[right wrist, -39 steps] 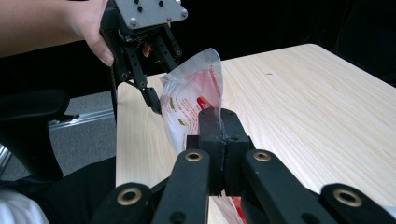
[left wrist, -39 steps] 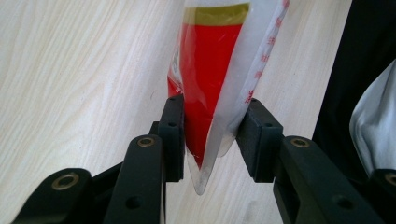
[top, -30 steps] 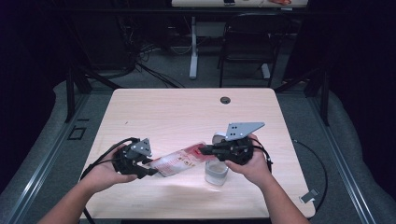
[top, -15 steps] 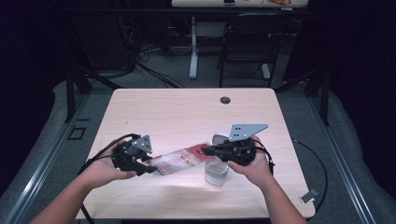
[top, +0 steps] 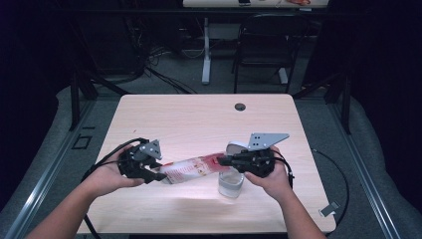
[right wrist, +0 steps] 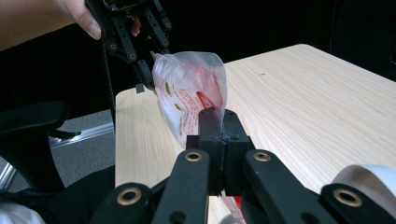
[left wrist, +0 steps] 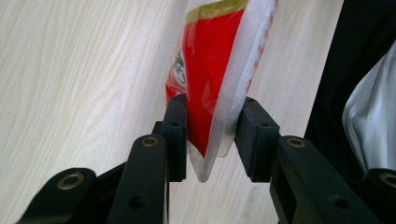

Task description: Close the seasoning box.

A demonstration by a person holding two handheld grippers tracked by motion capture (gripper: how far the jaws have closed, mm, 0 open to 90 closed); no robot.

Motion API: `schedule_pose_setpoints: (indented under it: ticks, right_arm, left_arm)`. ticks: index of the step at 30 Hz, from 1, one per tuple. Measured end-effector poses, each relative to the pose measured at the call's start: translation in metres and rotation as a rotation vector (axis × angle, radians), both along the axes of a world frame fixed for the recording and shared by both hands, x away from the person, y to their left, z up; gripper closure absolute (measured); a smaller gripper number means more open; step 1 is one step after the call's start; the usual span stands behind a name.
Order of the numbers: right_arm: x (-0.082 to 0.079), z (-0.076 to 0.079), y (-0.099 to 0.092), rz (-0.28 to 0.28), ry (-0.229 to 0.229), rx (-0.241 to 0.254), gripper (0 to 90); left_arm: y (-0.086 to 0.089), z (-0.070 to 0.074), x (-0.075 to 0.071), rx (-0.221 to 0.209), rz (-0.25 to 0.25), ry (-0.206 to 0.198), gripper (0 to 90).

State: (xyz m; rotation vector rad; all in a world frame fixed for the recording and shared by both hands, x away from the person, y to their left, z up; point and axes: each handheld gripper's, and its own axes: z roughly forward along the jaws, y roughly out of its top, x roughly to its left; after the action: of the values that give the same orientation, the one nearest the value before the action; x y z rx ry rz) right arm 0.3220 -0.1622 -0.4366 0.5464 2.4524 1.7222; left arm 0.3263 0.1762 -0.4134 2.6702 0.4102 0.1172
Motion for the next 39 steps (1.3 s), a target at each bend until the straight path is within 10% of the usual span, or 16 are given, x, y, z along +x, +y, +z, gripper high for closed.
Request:
schedule_pose_setpoints:
  ticks: [39]
  right_arm:
    - [-0.003, -0.009, -0.005, -0.031, -0.003, 0.009, 89.7]
  left_arm:
    - [-0.008, 0.023, 0.003, 0.068, -0.026, -0.009, 68.2]
